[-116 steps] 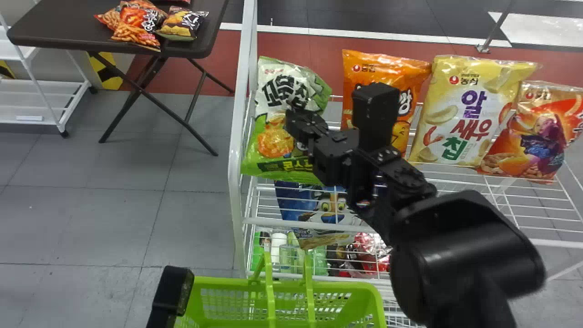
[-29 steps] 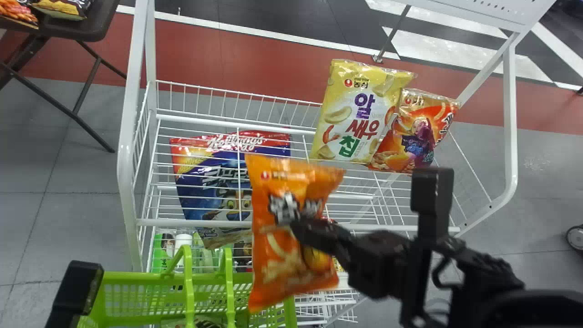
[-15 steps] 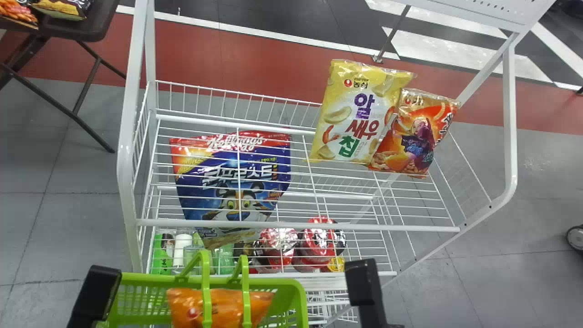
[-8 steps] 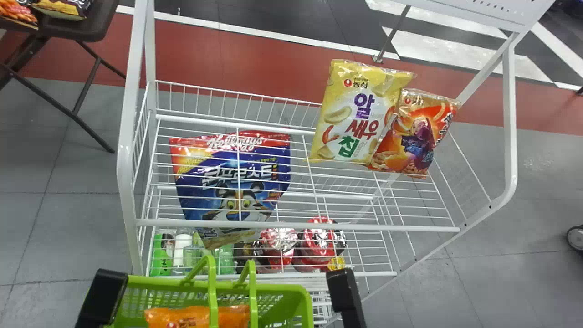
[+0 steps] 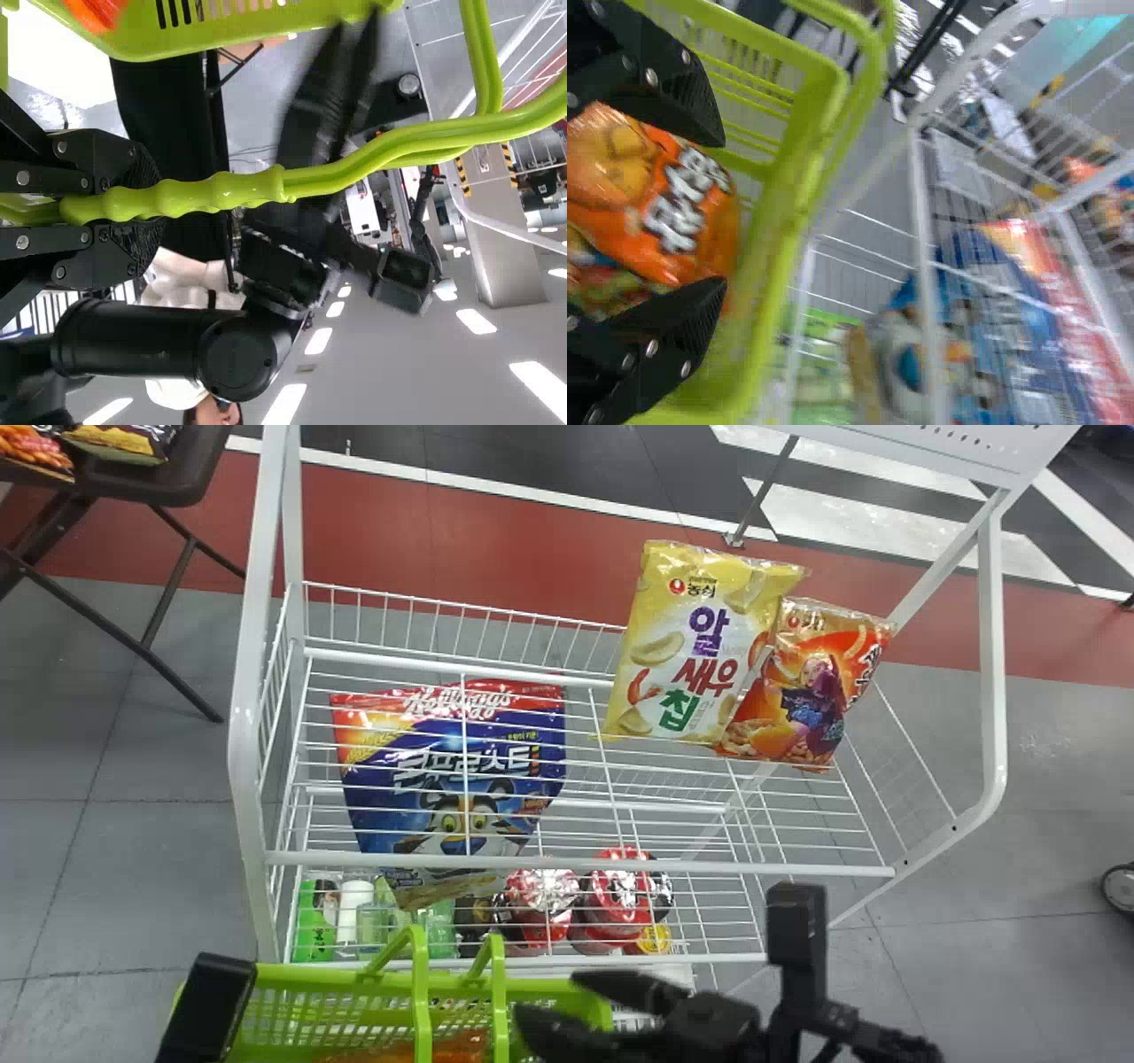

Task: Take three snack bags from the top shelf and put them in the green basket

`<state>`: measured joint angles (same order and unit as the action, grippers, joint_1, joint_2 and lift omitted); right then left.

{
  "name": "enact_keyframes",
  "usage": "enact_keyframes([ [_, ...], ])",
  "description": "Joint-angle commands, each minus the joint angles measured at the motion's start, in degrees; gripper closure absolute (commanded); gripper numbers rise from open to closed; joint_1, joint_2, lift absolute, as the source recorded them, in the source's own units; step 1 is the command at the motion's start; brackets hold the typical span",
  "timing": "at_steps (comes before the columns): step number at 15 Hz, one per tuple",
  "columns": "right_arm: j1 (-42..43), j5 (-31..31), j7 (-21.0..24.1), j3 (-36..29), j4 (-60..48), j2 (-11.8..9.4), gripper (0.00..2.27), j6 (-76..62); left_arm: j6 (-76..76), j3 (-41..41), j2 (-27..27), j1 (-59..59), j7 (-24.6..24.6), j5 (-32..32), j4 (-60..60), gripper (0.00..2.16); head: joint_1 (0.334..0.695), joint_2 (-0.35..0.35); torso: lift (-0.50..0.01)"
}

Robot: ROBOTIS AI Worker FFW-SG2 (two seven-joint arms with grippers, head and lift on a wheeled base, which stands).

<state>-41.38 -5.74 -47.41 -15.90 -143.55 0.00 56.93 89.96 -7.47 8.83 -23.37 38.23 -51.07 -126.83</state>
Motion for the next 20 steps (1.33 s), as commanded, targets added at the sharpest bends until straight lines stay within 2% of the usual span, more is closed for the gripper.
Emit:
enact_keyframes([
  [1, 0.95, -2.35, 4.26, -2.03, 0.82, 0.05, 0.10, -11.80, 0.07, 0.00, 0.05, -0.54, 0.01, 0.01, -0.34, 1.61, 0.695, -0.350, -0.028],
  [5, 8.42, -2.26, 17.00, -4.76, 6.53, 0.05, 0.10, -27.44, 0.07, -0.35, 0.13, -1.50, 0.36, 0.27, -1.05, 1.61, 0.695, -0.350, -0.028],
  [8, 19.41, -1.47, 23.59, -9.41, 18.49, 0.05, 0.11, -38.51, 0.07, -0.35, 0.40, -1.68, 0.71, 0.27, -1.05, 1.61, 0.695, -0.350, -0.028],
  [11, 31.10, -1.20, 24.03, -17.85, 32.11, 0.05, 0.11, -40.80, 0.07, 0.00, 0.75, -2.21, 1.76, 0.27, -0.87, 1.61, 0.695, -0.350, -0.028],
  [13, 34.96, 0.47, 24.03, -20.31, 38.17, 0.05, 0.11, -41.50, 0.07, 0.36, 0.84, -2.56, 2.29, 0.54, -0.78, 1.61, 0.695, -0.350, -0.028],
  [15, 36.72, 1.52, 24.56, -20.66, 43.36, -2.81, 0.11, -44.31, 0.07, 0.62, 0.84, -2.56, 2.47, 0.71, -0.52, 1.61, 0.695, -0.350, -0.028],
  [18, 40.41, 4.69, 25.09, -21.01, 50.04, -5.10, 0.11, -44.67, 0.07, 0.53, 0.75, -2.38, 2.47, 0.89, -0.61, 1.61, 0.695, -0.350, -0.028],
  [20, 41.91, 5.30, 24.56, -20.31, 53.82, -7.38, 0.22, -45.37, 0.07, 0.27, 0.75, -2.21, 2.12, 0.98, -0.61, 1.61, 0.695, -0.350, -0.028],
])
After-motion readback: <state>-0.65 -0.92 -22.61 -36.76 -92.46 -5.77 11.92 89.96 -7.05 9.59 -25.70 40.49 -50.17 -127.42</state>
